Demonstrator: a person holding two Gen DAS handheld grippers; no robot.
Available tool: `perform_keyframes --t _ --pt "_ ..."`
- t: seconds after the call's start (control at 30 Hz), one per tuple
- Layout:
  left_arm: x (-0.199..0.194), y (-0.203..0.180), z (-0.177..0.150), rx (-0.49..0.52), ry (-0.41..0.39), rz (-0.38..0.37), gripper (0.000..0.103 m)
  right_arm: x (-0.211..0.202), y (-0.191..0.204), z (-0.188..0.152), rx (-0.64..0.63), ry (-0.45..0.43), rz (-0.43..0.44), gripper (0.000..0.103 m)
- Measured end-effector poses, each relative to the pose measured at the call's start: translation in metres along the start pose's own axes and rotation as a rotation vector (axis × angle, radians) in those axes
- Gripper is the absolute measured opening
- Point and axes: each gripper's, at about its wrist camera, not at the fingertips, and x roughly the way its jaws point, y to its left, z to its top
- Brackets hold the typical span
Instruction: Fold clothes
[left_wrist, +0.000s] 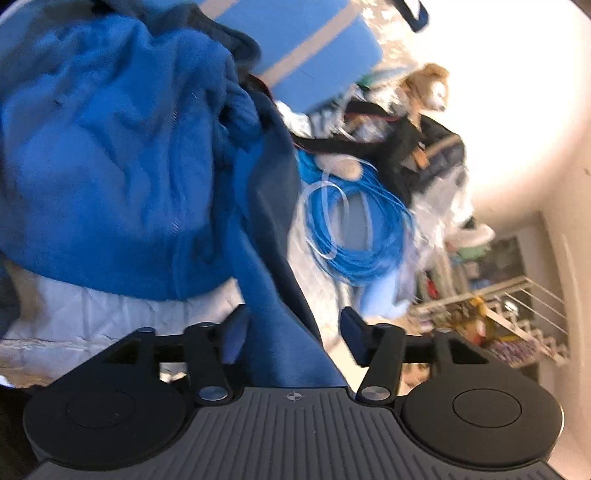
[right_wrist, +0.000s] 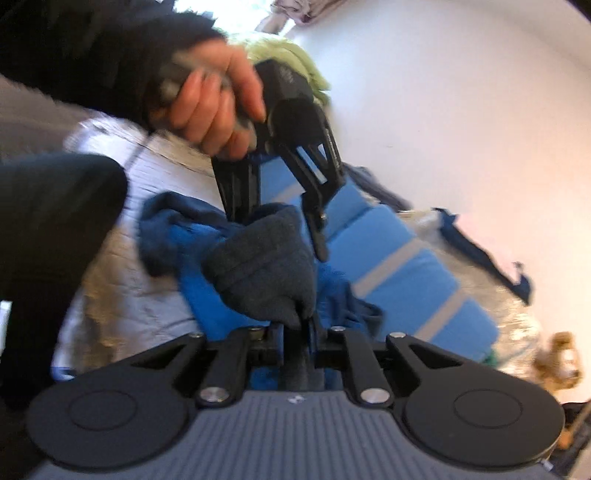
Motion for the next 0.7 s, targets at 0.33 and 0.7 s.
perform_keyframes --t 0.33,0.7 --pt "0.068 0.026 -0.015 -0.046 0.214 -0.295 0.059 -0.018 -0.035 -0.016 0.015 0.027 0.062 0.013" --pt "0.086 0.053 -0.019 -0.165 0.169 -0.499 0.063 -0.022 -0.054 -0.02 0.1 0.055 0.029 0.011"
